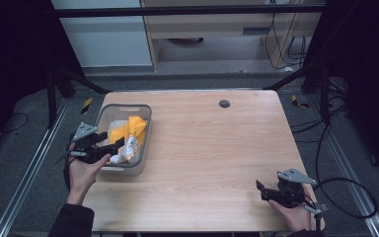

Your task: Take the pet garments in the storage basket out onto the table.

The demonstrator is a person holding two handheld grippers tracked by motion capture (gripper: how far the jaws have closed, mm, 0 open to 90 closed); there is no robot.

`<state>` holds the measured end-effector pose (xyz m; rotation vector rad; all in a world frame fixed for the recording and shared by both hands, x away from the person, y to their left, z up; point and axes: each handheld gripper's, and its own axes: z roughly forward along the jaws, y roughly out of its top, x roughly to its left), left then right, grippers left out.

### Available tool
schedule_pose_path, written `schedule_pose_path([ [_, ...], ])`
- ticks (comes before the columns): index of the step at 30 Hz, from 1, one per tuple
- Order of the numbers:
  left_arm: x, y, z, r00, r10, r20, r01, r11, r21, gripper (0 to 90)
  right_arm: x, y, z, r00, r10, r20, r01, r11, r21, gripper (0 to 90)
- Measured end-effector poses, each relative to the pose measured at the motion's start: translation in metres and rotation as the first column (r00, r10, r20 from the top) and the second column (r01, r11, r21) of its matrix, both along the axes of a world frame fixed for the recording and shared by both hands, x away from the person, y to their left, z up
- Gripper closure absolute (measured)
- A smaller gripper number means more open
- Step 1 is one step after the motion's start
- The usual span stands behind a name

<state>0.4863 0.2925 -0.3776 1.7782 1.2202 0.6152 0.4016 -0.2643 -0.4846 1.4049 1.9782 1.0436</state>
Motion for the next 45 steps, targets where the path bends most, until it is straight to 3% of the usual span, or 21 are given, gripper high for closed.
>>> schedule_pose_path([
  [11,0.02,-0.008,-0.01,0.998,-0.012,-0.063,0.013,0.9995,0.029,27.6,0.0,-0.001,0.0,1.0,0.002,-0.003,-0.002,1.0,0.001,14.9],
  [22,0.031,-0.015,-0.016,0.9942,-0.028,-0.104,0.035,0.9969,0.07,27.3,0.001,-0.001,0.0,1.0,0.006,-0.005,-0.006,1.0,-0.003,14.9],
  [30,0.039,-0.019,-0.02,0.9874,-0.034,-0.155,0.048,0.9949,0.089,27.2,0.002,-0.001,-0.001,0.9999,0.01,-0.006,-0.01,1.0,-0.007,14.9],
  [33,0.042,-0.022,-0.023,0.9833,-0.032,-0.179,0.055,0.9912,0.121,27.7,0.002,0.0,-0.001,0.9998,0.017,-0.009,-0.017,1.0,-0.011,14.9],
  [45,0.049,-0.024,-0.025,0.9753,-0.02,-0.22,0.055,0.9865,0.154,30.7,0.002,0.001,-0.002,0.9997,0.024,-0.01,-0.024,1.0,-0.014,15.2],
])
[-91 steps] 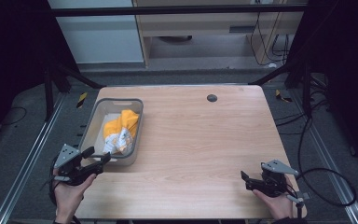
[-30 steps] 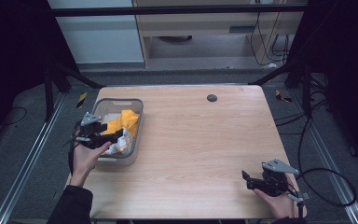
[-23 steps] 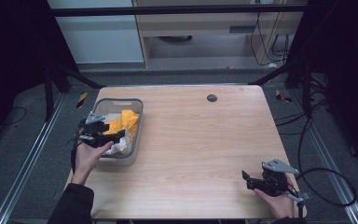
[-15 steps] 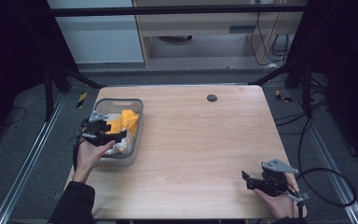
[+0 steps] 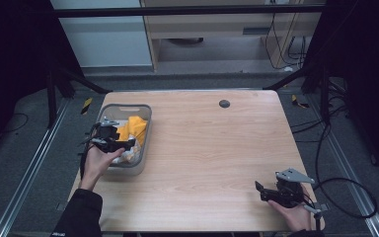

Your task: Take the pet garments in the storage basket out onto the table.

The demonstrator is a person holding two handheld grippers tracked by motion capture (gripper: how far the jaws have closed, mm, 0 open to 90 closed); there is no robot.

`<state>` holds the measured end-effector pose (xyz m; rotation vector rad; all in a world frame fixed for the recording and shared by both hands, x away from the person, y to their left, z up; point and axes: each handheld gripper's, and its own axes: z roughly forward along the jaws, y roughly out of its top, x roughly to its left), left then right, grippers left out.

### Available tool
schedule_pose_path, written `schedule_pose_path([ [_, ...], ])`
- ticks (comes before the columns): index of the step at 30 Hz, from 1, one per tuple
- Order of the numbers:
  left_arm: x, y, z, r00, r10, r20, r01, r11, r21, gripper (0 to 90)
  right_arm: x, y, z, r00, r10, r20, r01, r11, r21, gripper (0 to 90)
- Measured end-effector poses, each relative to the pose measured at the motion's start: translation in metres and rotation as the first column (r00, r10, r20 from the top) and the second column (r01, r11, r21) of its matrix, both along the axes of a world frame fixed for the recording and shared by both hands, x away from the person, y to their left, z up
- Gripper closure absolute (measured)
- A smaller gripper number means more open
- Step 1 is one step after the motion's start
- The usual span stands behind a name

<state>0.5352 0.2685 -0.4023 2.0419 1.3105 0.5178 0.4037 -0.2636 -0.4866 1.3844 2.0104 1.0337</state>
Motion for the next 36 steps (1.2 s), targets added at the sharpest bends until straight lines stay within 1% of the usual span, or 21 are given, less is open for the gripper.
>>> schedule_pose_path([
  [1,0.0,0.0,0.0,1.0,0.0,0.0,0.0,1.0,0.0,30.9,0.0,0.0,0.0,1.0,-0.001,0.0,0.001,1.0,0.001,15.3],
  [2,0.001,0.0,-0.002,0.9999,-0.002,-0.011,0.002,0.9999,0.01,31.4,0.0,0.0,0.0,1.0,-0.001,0.0,0.001,1.0,0.001,15.3],
  [7,0.003,-0.002,-0.005,0.9996,-0.004,-0.027,0.004,1.0,0.008,33.8,0.0,0.0,0.0,1.0,0.002,-0.001,-0.002,1.0,0.0,15.3],
  [9,0.004,-0.003,-0.008,0.9994,0.0,-0.033,0.001,0.9997,0.025,35.7,0.0,0.0,0.0,1.0,0.003,-0.001,-0.003,1.0,0.0,15.3],
  [13,0.006,-0.004,-0.011,0.9991,0.004,-0.043,-0.003,0.9995,0.032,37.4,0.0,0.0,0.0,1.0,0.004,-0.002,-0.004,1.0,-0.001,15.3],
  [17,0.008,-0.005,-0.014,0.9987,0.007,-0.049,-0.006,0.9993,0.038,41.4,0.0,0.0,0.0,1.0,0.009,-0.005,-0.009,1.0,-0.002,15.4],
  [18,0.008,-0.006,-0.015,0.9984,0.008,-0.056,-0.005,0.9988,0.05,42.6,0.0,0.001,-0.001,0.9999,0.008,-0.008,-0.008,1.0,-0.001,15.4],
  [20,0.009,-0.006,-0.016,0.9982,0.009,-0.059,-0.006,0.9985,0.054,43.1,0.0,0.001,-0.001,0.9999,0.008,-0.009,-0.008,1.0,-0.001,15.4],
  [23,0.009,-0.007,-0.018,0.9978,0.005,-0.066,-0.002,0.999,0.044,47.6,0.0,0.001,-0.001,0.9999,0.013,-0.008,-0.013,1.0,-0.007,15.4],
  [24,0.009,-0.008,-0.018,0.9979,0.008,-0.065,-0.005,0.9989,0.047,47.6,0.0,0.001,-0.001,0.9999,0.014,-0.009,-0.014,1.0,-0.008,15.4],
  [29,0.01,-0.01,-0.021,0.9969,0.022,-0.076,-0.017,0.9978,0.064,53.9,0.0,0.001,-0.002,0.9997,0.018,-0.014,-0.018,1.0,-0.01,15.4],
  [32,0.01,-0.01,-0.022,0.9961,0.029,-0.084,-0.024,0.9979,0.061,58.1,0.001,0.001,-0.002,0.9997,0.018,-0.015,-0.018,1.0,-0.01,15.4],
  [33,0.011,-0.01,-0.022,0.9957,0.03,-0.088,-0.025,0.9978,0.062,58.1,0.001,0.001,-0.002,0.9997,0.018,-0.015,-0.018,1.0,-0.01,15.4],
  [35,0.011,-0.01,-0.022,0.9952,0.031,-0.092,-0.026,0.9977,0.062,62.1,0.001,0.001,-0.002,0.9996,0.021,-0.018,-0.021,1.0,-0.011,15.4],
  [36,0.011,-0.01,-0.022,0.995,0.03,-0.095,-0.024,0.9978,0.061,62.1,0.001,0.001,-0.002,0.9996,0.022,-0.019,-0.022,1.0,-0.011,15.4],
])
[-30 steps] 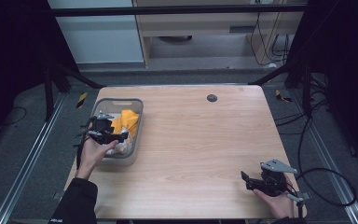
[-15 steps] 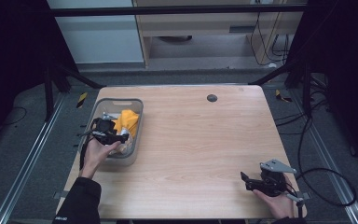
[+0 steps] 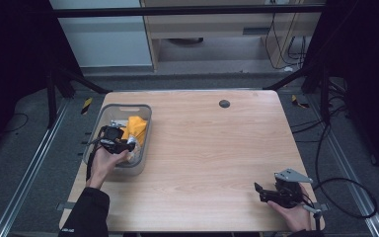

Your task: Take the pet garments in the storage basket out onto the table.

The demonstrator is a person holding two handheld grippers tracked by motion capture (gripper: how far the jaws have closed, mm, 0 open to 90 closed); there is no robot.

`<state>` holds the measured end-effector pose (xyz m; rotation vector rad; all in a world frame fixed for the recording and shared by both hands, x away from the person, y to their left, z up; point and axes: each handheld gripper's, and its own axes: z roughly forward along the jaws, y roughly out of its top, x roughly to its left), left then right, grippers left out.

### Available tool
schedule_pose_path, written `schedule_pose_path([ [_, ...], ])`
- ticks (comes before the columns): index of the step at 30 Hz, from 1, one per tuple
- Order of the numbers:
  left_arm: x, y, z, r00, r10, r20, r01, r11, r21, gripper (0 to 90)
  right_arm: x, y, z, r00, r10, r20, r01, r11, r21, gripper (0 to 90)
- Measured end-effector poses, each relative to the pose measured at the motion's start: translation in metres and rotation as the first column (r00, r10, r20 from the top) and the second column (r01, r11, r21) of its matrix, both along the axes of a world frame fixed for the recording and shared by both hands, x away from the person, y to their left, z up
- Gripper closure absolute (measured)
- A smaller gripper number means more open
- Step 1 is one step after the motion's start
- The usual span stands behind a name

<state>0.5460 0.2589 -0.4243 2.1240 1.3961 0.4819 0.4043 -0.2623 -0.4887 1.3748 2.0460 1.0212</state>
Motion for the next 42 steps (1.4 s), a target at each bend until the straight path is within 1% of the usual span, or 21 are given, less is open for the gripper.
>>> schedule_pose_path([
  [3,0.0,0.0,0.0,0.9999,0.005,-0.01,-0.005,1.0,0.001,68.1,0.0,0.0,0.0,1.0,0.001,-0.002,-0.001,1.0,-0.002,15.4],
  [4,0.0,-0.001,0.0,0.9999,0.007,-0.013,-0.007,1.0,0.004,71.6,0.0,0.0,0.0,1.0,0.002,-0.002,-0.002,1.0,-0.003,15.3],
  [6,0.0,-0.001,0.0,0.9999,0.011,-0.013,-0.011,0.9999,0.01,75.3,0.0,0.0,0.0,1.0,0.003,-0.001,-0.003,1.0,-0.003,15.4],
  [7,0.0,-0.002,0.0,0.9998,0.014,-0.015,-0.013,0.9998,0.012,75.3,0.0,0.0,0.0,1.0,0.0,-0.002,0.0,1.0,-0.002,15.4],
  [8,0.0,-0.002,0.0,0.9997,0.019,-0.016,-0.018,0.9997,0.014,78.7,0.0,0.0,0.0,1.0,-0.001,-0.009,0.001,1.0,0.003,15.4],
  [10,0.0,-0.001,0.001,0.9997,0.018,-0.015,-0.018,0.9997,0.019,80.2,0.0,0.0,0.0,1.0,0.003,-0.006,-0.003,1.0,-0.002,15.4],
  [15,-0.001,0.001,0.002,0.9995,0.024,-0.021,-0.024,0.9997,0.005,81.6,0.0,0.0,0.0,1.0,0.003,-0.007,-0.003,1.0,-0.003,15.4],
  [19,-0.003,0.003,0.006,0.9993,0.032,-0.017,-0.032,0.9995,-0.007,82.3,0.0,0.0,0.0,1.0,0.002,-0.007,-0.002,1.0,-0.003,15.3],
  [23,-0.007,0.007,0.014,0.9992,0.04,-0.001,-0.04,0.9989,-0.023,82.5,0.0,0.0,0.0,1.0,0.0,-0.007,-0.001,1.0,-0.002,15.3],
  [25,-0.01,0.009,0.018,0.9991,0.04,0.015,-0.04,0.999,-0.02,82.6,0.0,0.0,0.0,1.0,0.004,-0.002,-0.004,1.0,-0.007,15.4],
  [28,-0.014,0.013,0.027,0.9983,0.046,0.036,-0.045,0.9986,-0.026,82.8,0.0,0.0,0.0,1.0,0.003,0.001,-0.003,1.0,-0.007,15.3],
  [29,-0.014,0.013,0.027,0.9983,0.046,0.036,-0.045,0.9986,-0.026,82.8,0.0,0.0,0.0,1.0,0.003,0.001,-0.003,1.0,-0.007,15.3],
  [35,-0.021,0.019,0.038,0.997,0.048,0.06,-0.046,0.9984,-0.033,82.9,0.0,0.0,0.0,1.0,0.003,-0.001,-0.003,1.0,-0.009,15.3],
  [37,-0.022,0.019,0.04,0.9967,0.048,0.065,-0.046,0.9983,-0.036,82.9,0.0,0.0,0.0,1.0,0.001,-0.002,-0.001,1.0,-0.008,15.3],
  [42,-0.027,0.02,0.049,0.9951,0.047,0.088,-0.043,0.9983,-0.038,82.9,0.0,0.0,0.0,1.0,-0.002,0.001,0.002,1.0,-0.009,15.2],
])
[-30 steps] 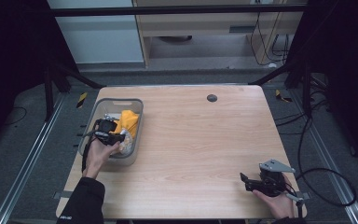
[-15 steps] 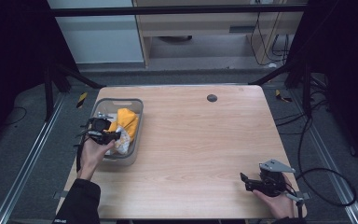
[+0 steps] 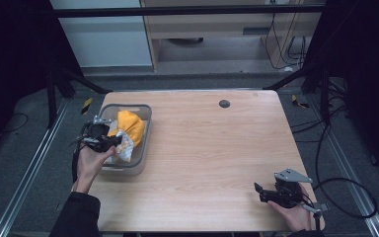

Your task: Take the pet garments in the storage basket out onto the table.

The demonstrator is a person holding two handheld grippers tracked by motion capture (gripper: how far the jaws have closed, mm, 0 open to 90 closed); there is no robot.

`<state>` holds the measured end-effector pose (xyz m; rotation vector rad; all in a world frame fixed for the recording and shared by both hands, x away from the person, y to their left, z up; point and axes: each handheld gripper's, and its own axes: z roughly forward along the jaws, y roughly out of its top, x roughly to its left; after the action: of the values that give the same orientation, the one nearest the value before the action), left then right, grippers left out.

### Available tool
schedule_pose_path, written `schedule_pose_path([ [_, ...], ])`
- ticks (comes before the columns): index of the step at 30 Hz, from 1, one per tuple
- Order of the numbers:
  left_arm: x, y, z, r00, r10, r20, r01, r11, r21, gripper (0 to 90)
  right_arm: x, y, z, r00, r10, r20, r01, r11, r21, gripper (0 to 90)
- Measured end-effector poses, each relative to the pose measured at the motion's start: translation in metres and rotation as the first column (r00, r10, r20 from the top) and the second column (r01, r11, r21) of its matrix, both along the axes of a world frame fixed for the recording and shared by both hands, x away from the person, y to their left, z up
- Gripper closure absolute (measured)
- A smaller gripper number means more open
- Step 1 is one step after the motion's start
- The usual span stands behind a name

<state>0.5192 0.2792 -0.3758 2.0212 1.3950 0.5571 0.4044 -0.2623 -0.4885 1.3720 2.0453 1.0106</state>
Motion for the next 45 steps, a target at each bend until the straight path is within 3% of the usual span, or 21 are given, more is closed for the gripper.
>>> schedule_pose_path([
  [16,-0.012,-0.001,0.029,0.9978,-0.019,0.064,0.019,0.9998,-0.009,83.0,0.0,0.0,0.001,1.0,-0.004,-0.002,0.004,1.0,0.011,14.8],
  [31,-0.022,-0.012,0.043,0.994,-0.076,0.078,0.078,0.9968,-0.017,83.0,0.0,-0.001,0.001,0.9999,-0.002,0.012,0.002,1.0,0.003,14.8],
  [45,-0.04,-0.032,0.063,0.9789,-0.169,0.115,0.171,0.9851,-0.013,83.0,-0.001,-0.001,0.002,0.9999,-0.005,0.009,0.005,1.0,0.01,14.7],
])
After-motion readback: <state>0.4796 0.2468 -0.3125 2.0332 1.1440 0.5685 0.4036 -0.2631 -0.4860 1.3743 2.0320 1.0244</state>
